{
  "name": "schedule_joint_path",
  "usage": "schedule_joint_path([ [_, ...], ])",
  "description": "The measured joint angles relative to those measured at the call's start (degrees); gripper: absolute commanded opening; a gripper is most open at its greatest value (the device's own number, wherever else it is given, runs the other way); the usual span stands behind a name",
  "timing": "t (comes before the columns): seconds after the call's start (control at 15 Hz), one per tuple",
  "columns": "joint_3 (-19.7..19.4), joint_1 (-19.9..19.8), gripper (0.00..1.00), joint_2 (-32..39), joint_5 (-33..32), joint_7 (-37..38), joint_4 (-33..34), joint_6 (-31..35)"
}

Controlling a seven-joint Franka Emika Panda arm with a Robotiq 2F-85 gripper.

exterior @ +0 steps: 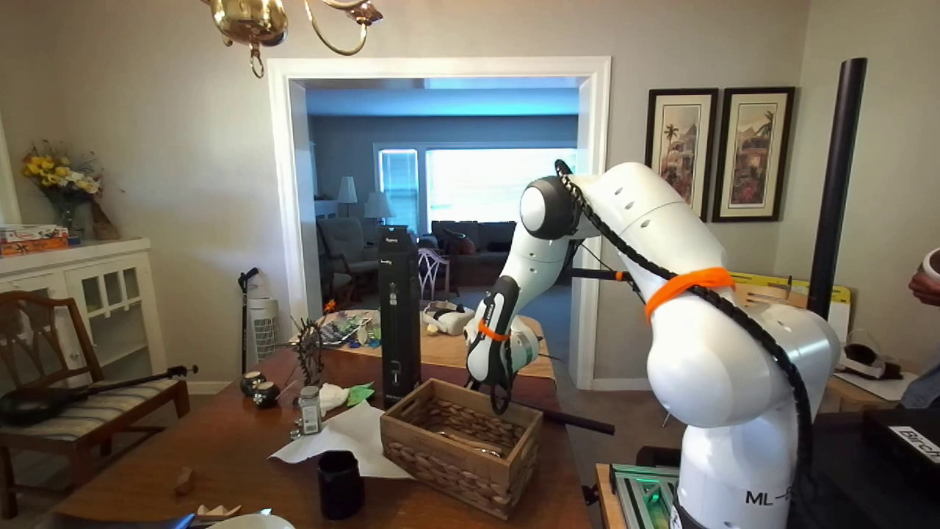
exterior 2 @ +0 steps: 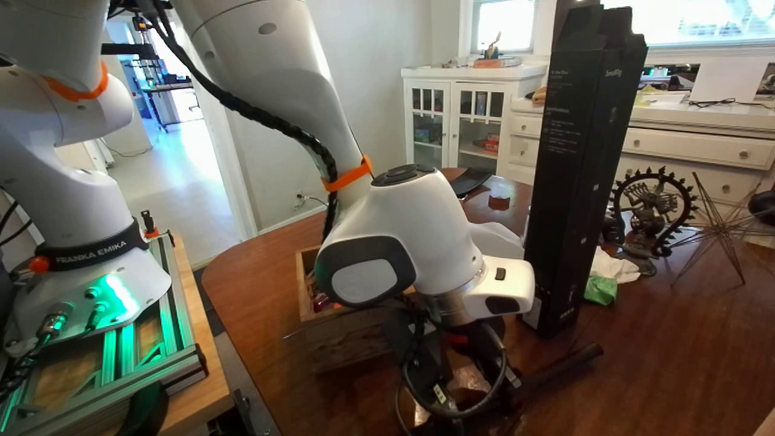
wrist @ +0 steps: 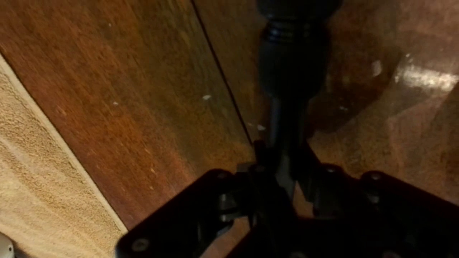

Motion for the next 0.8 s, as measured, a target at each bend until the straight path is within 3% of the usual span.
schedule_joint_path([
  [0.6, -2.14, 0.42, 0.06, -2.60, -0.54, -2.88, -0.52, -9.50],
  [0.73, -3.13, 1.23, 0.48, -2.89, -0.79, -3.39, -0.75, -10.38],
  [0.8, -3.77, 1.80, 0.54, -2.95, -0.80, -3.39, -0.82, -10.68],
])
